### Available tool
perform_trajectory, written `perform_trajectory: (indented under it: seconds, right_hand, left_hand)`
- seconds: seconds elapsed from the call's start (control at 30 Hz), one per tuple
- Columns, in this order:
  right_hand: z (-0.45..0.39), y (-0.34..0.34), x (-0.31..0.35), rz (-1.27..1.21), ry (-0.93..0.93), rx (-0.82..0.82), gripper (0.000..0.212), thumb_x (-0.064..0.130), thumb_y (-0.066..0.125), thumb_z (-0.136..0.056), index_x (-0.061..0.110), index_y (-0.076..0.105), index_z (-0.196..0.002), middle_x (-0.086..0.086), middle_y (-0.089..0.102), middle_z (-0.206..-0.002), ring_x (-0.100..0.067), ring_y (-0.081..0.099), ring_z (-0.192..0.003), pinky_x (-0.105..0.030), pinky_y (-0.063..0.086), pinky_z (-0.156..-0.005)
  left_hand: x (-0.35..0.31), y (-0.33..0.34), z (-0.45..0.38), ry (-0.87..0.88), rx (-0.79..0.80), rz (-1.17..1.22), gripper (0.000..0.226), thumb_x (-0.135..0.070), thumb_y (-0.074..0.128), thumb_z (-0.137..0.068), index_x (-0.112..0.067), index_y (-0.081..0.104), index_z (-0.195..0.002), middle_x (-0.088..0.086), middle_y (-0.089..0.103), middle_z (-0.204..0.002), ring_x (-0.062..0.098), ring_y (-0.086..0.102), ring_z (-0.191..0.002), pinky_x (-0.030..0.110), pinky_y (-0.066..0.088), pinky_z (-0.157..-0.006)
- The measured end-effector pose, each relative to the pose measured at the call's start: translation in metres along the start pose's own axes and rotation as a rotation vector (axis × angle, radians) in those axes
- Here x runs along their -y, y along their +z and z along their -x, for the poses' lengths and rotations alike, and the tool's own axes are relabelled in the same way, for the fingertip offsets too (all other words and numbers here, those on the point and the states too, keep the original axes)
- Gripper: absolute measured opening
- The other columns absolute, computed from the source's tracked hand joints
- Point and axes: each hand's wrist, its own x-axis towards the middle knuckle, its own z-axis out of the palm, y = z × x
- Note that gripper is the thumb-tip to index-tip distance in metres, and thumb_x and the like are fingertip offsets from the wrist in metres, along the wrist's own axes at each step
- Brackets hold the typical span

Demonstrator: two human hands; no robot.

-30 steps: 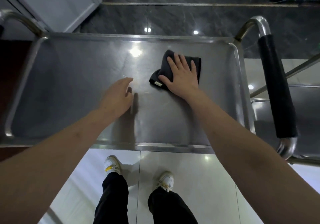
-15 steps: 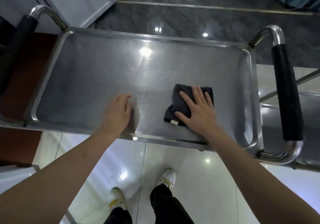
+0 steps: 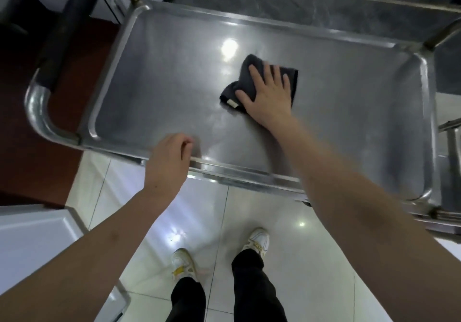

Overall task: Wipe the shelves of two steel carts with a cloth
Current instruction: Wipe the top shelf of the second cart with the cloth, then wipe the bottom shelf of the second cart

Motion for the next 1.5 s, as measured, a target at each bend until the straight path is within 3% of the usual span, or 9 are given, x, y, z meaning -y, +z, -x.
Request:
perform_trajectory:
  seconds: [0.2, 0.37, 0.5, 0.7, 0.83, 0.93, 1.17, 1.37, 1.5]
  right_hand:
    - [0.067, 0.024, 0.070, -0.013, -0.217, 0.076, 0.082, 0.075, 0.036, -0.098, 0.036, 0.015, -0.167, -0.002, 0.005, -0.177, -0.025, 0.002, -0.162, -0.050, 0.000, -0.130]
    - [0.127, 0.035, 0.064, -0.127, -0.156, 0.038, 0.080, 0.065, 0.050, -0.098, 0.034, 0.022, -0.166, 0.002, 0.017, -0.175, -0.019, 0.010, -0.162, -0.046, 0.006, -0.131]
    - [0.164, 0.041, 0.064, -0.158, -0.115, -0.016, 0.070, 0.067, 0.036, -0.098, 0.035, 0.038, -0.160, 0.004, 0.025, -0.173, -0.019, 0.017, -0.161, -0.047, 0.011, -0.130]
    - [0.202, 0.058, 0.086, -0.146, -0.099, -0.109, 0.049, 0.049, 0.052, -0.105, 0.032, 0.050, -0.151, 0.004, 0.038, -0.167, -0.020, 0.028, -0.157, -0.047, 0.018, -0.128]
    - [0.208, 0.065, 0.107, -0.146, -0.088, -0.190, 0.044, 0.046, 0.055, -0.105, 0.030, 0.057, -0.146, 0.003, 0.050, -0.160, -0.022, 0.039, -0.152, -0.048, 0.025, -0.124]
    - [0.194, 0.060, 0.130, -0.151, -0.117, -0.155, 0.044, 0.047, 0.055, -0.105, 0.028, 0.058, -0.145, 0.003, 0.052, -0.158, -0.022, 0.041, -0.150, -0.046, 0.028, -0.120]
    - [0.187, 0.074, 0.181, -0.180, -0.245, -0.125, 0.045, 0.045, 0.054, -0.106, 0.028, 0.055, -0.148, 0.004, 0.049, -0.160, -0.024, 0.040, -0.150, -0.048, 0.023, -0.124]
    - [0.232, 0.096, 0.160, -0.276, -0.311, -0.313, 0.038, 0.035, 0.063, -0.104, 0.021, 0.064, -0.140, 0.002, 0.061, -0.148, -0.023, 0.051, -0.142, -0.048, 0.036, -0.119]
    - [0.263, 0.127, 0.146, -0.356, -0.280, -0.393, 0.038, 0.033, 0.059, -0.106, 0.019, 0.062, -0.141, 0.003, 0.061, -0.148, -0.020, 0.049, -0.144, -0.045, 0.039, -0.116]
  left_hand:
    - [0.039, -0.011, 0.039, -0.046, 0.022, 0.026, 0.017, -0.028, 0.049, -0.104, -0.032, 0.066, -0.104, -0.011, 0.058, -0.103, 0.013, 0.056, -0.092, 0.037, 0.052, -0.074]
    - [0.067, -0.016, 0.057, -0.066, 0.056, 0.052, 0.020, -0.031, 0.044, -0.106, -0.029, 0.064, -0.107, -0.009, 0.059, -0.100, 0.016, 0.056, -0.091, 0.042, 0.053, -0.075]
    - [0.087, -0.013, 0.072, -0.055, 0.080, 0.071, 0.023, -0.028, 0.040, -0.107, -0.027, 0.061, -0.117, -0.009, 0.059, -0.112, 0.017, 0.061, -0.094, 0.044, 0.054, -0.079]
    - [0.116, -0.008, 0.095, -0.063, 0.117, 0.065, 0.027, -0.026, 0.038, -0.107, -0.027, 0.060, -0.122, -0.009, 0.060, -0.119, 0.018, 0.061, -0.100, 0.041, 0.053, -0.083]
    - [0.135, -0.007, 0.109, -0.091, 0.133, 0.055, 0.026, -0.025, 0.038, -0.107, -0.027, 0.061, -0.120, -0.006, 0.060, -0.121, 0.020, 0.062, -0.102, 0.042, 0.054, -0.083]
    - [0.140, -0.004, 0.119, -0.121, 0.136, 0.056, 0.026, -0.024, 0.038, -0.106, -0.027, 0.061, -0.117, -0.006, 0.059, -0.126, 0.022, 0.062, -0.104, 0.042, 0.054, -0.083]
    - [0.143, 0.007, 0.137, -0.185, 0.092, 0.069, 0.028, -0.023, 0.038, -0.106, -0.028, 0.061, -0.121, -0.006, 0.062, -0.119, 0.020, 0.061, -0.102, 0.037, 0.051, -0.081]
    - [0.149, 0.022, 0.144, -0.233, 0.048, 0.077, 0.028, -0.021, 0.039, -0.105, -0.026, 0.062, -0.119, -0.007, 0.062, -0.117, 0.019, 0.060, -0.097, 0.033, 0.046, -0.077]
    - [0.160, 0.048, 0.137, -0.226, 0.034, 0.157, 0.022, -0.019, 0.039, -0.105, -0.021, 0.059, -0.113, 0.002, 0.070, -0.094, 0.026, 0.064, -0.086, 0.037, 0.052, -0.068]
